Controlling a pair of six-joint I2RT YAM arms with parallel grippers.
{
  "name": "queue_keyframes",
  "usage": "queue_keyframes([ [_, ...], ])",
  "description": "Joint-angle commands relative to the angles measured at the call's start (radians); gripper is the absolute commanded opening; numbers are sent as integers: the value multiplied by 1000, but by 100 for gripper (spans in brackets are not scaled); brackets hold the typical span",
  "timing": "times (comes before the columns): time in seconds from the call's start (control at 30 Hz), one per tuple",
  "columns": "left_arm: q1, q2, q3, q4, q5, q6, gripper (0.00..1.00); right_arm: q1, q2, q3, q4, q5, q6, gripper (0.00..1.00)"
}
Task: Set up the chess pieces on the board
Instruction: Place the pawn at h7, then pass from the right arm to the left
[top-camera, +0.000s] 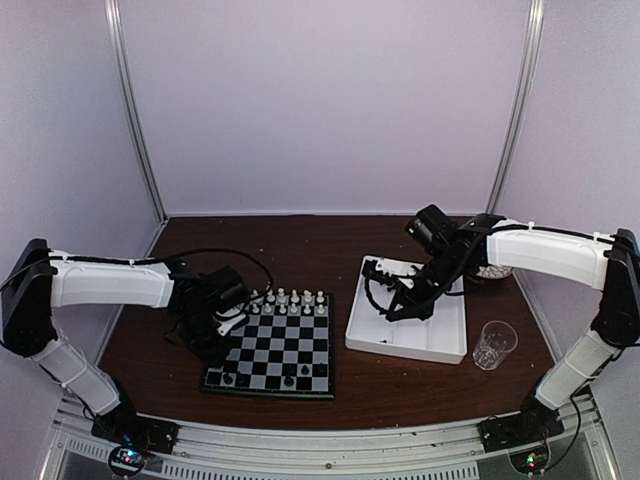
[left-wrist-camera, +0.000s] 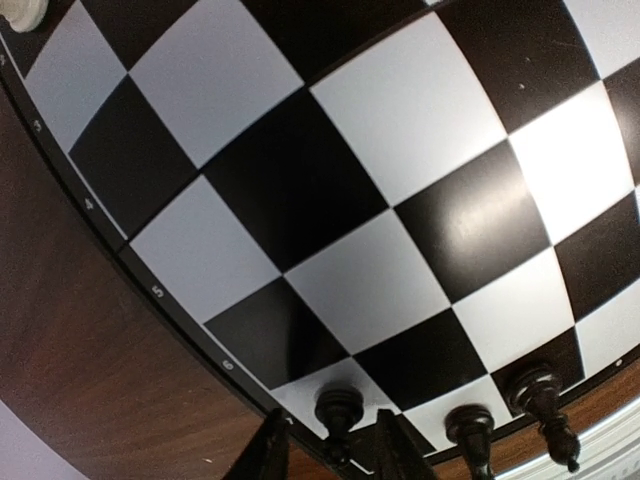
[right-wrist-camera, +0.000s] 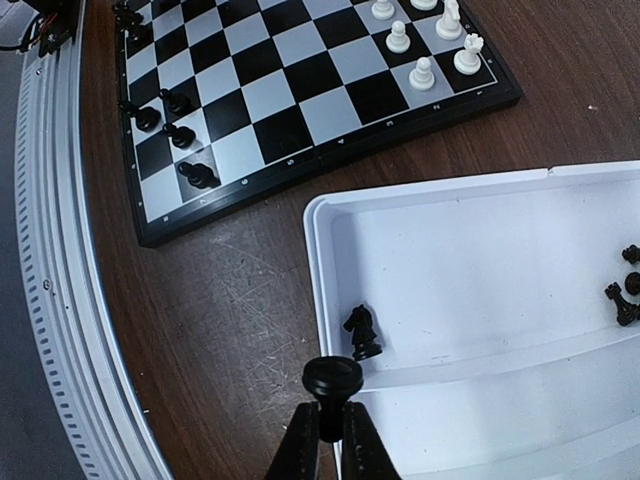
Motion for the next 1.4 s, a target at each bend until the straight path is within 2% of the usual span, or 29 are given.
queue_keyframes([
  [0.0, 6, -81, 78, -61, -59, -14, 35, 6, -10, 37, -26, 14, -10, 8],
  [0.1, 6, -154, 171, -89, -60, -40, 39, 11, -19, 51, -44, 11, -17, 8],
  [0.17, 6, -202, 215, -51, 4, -75, 40, 20, -21, 70, -60, 9, -25, 9],
  [0.3, 6, -235, 214, 242, 275, -208, 43, 54, -4, 140, -104, 12, -44, 8],
  [0.43, -1, -162, 181, 563, 517, -382, 46, 103, 26, 223, -146, 14, -46, 8],
  [0.47, -8, -128, 176, 633, 559, -420, 55, 115, 30, 234, -146, 13, -43, 9],
  [0.53, -29, -74, 177, 743, 620, -472, 60, 135, 39, 250, -147, 16, -39, 9],
  [0.97, -106, 164, 215, 1090, 805, -692, 52, 174, 48, 267, -154, 17, -31, 9],
  [1.1, -123, 194, 239, 1107, 813, -698, 50, 179, 53, 270, -154, 12, -30, 9],
  [1.37, -124, 220, 247, 1129, 834, -711, 33, 183, 53, 267, -151, 8, -30, 9],
])
